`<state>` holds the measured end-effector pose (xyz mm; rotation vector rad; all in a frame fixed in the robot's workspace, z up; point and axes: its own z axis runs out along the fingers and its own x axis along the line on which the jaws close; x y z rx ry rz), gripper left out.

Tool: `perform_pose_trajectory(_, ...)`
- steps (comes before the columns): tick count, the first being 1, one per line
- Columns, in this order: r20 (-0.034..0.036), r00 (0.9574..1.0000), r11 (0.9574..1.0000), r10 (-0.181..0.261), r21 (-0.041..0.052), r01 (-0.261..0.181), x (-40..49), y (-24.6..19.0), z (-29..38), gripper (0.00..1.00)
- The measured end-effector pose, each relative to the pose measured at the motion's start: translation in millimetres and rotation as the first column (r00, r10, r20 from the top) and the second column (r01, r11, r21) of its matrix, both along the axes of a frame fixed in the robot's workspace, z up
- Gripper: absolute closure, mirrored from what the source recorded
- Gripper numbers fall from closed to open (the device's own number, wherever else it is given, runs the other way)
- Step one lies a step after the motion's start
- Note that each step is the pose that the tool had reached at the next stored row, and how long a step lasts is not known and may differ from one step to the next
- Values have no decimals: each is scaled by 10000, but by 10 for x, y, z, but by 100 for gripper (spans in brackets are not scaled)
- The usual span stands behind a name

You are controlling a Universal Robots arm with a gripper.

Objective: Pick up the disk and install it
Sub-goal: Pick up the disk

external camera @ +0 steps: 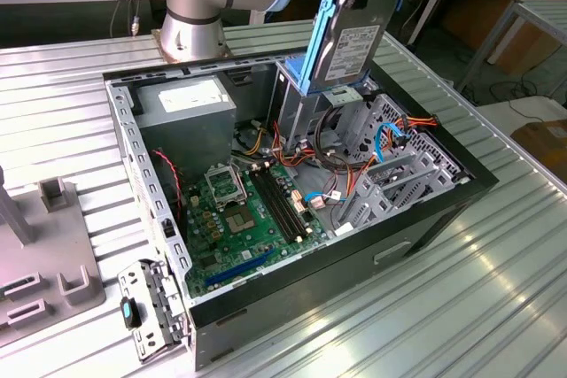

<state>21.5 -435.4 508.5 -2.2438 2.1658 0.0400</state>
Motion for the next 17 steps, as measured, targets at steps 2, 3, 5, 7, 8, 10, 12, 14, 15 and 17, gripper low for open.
perform_pose_trajectory(2, 0, 10000, 10000, 0, 1, 0, 4, -69, 0, 64)
perform_pose_trajectory(3, 0, 10000, 10000, 0, 0, 0, 5, -117, 0, 64)
perform_pose_trajectory(5, 0, 10000, 10000, 0, 1, 0, 7, -223, 0, 64)
perform_pose_trajectory(7, 1, 10000, 10000, 0, 2, 0, 8, -307, -1, 64)
perform_pose_trajectory(8, 1, 10000, 10000, -1, 1, 1, 9, -331, -1, 64)
perform_pose_trajectory(10, 0, 10000, 10000, 0, 1, 0, 9, -398, 0, 64)
perform_pose_trajectory(12, 1, 10000, 10000, 0, 1, 0, 9, -447, -1, 64)
perform_pose_trajectory(14, 0, 10000, 10000, -2, 0, 2, 8, -453, -1, 64)
perform_pose_trajectory(15, 1, 10000, 10000, -1, 0, 1, 9, -453, -1, 64)
perform_pose_trajectory(17, 1, 10000, 10000, 0, -1, 0, 9, -457, 0, 64)
